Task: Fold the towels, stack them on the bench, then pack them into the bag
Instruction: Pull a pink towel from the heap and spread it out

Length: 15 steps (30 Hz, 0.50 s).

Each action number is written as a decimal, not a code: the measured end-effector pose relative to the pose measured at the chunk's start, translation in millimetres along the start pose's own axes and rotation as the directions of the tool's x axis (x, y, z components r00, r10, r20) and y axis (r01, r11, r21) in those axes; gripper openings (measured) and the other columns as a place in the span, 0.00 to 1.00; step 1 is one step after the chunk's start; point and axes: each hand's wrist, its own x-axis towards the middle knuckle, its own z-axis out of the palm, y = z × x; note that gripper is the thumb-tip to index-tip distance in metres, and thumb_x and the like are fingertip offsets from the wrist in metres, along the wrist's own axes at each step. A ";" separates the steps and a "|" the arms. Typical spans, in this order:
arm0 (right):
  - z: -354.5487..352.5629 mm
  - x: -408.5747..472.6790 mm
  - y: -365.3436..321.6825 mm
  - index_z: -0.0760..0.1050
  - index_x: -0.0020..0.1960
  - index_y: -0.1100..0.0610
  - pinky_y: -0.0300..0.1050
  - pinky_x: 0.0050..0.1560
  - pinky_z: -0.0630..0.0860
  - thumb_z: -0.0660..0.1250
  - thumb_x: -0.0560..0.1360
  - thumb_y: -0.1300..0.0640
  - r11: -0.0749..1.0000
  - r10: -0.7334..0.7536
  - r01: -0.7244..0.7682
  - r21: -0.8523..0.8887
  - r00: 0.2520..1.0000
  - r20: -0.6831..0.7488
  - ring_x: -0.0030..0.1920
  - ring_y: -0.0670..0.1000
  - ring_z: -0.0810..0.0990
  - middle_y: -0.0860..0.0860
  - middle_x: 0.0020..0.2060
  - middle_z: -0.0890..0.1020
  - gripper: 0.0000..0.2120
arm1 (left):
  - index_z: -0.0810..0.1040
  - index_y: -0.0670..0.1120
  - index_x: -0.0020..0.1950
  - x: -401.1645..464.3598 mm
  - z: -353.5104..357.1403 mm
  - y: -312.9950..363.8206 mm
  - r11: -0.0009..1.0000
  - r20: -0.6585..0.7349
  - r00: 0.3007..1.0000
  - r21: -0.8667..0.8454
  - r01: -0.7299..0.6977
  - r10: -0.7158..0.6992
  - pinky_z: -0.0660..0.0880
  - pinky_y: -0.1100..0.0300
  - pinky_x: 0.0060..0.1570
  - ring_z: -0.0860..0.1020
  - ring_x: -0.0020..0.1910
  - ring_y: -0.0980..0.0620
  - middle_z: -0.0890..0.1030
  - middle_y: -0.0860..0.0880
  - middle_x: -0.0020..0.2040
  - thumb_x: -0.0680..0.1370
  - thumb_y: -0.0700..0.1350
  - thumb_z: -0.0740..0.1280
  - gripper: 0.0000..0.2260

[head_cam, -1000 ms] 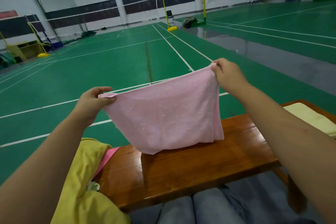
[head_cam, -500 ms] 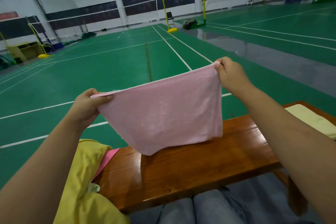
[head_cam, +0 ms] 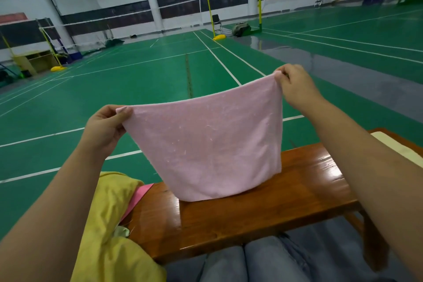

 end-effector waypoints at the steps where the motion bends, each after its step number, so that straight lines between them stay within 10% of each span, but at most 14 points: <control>1: -0.9 -1.9 0.0 0.73 0.58 0.62 0.43 0.51 0.65 0.54 0.82 0.57 1.000 -0.005 0.005 0.002 1.000 0.014 0.54 0.55 0.72 0.58 0.56 0.75 0.13 | 0.80 0.49 0.28 -1.1 -1.1 -0.8 1.000 -0.011 1.000 -0.010 -0.016 0.016 0.78 0.66 0.38 0.77 0.33 0.59 0.79 0.55 0.30 0.77 0.35 0.65 0.19; 9: -17.2 -32.0 2.3 0.74 0.47 0.53 0.43 0.45 0.76 0.57 0.82 0.57 0.846 0.052 -0.164 0.508 0.973 0.226 0.43 0.48 0.75 0.49 0.42 0.77 0.08 | 0.78 0.49 0.28 -19.8 -16.2 -3.9 0.994 0.011 0.999 -0.099 -0.034 0.036 0.71 0.70 0.28 0.75 0.28 0.62 0.77 0.56 0.28 0.79 0.35 0.61 0.21; 15: -16.7 -18.9 1.6 0.75 0.47 0.54 0.44 0.44 0.74 0.58 0.81 0.58 0.829 0.041 -0.188 0.526 0.960 0.278 0.41 0.47 0.74 0.50 0.41 0.77 0.08 | 0.74 0.50 0.28 -9.4 -20.9 3.0 0.988 0.005 0.998 -0.143 -0.054 0.055 0.67 0.70 0.24 0.72 0.26 0.62 0.74 0.57 0.27 0.79 0.36 0.62 0.21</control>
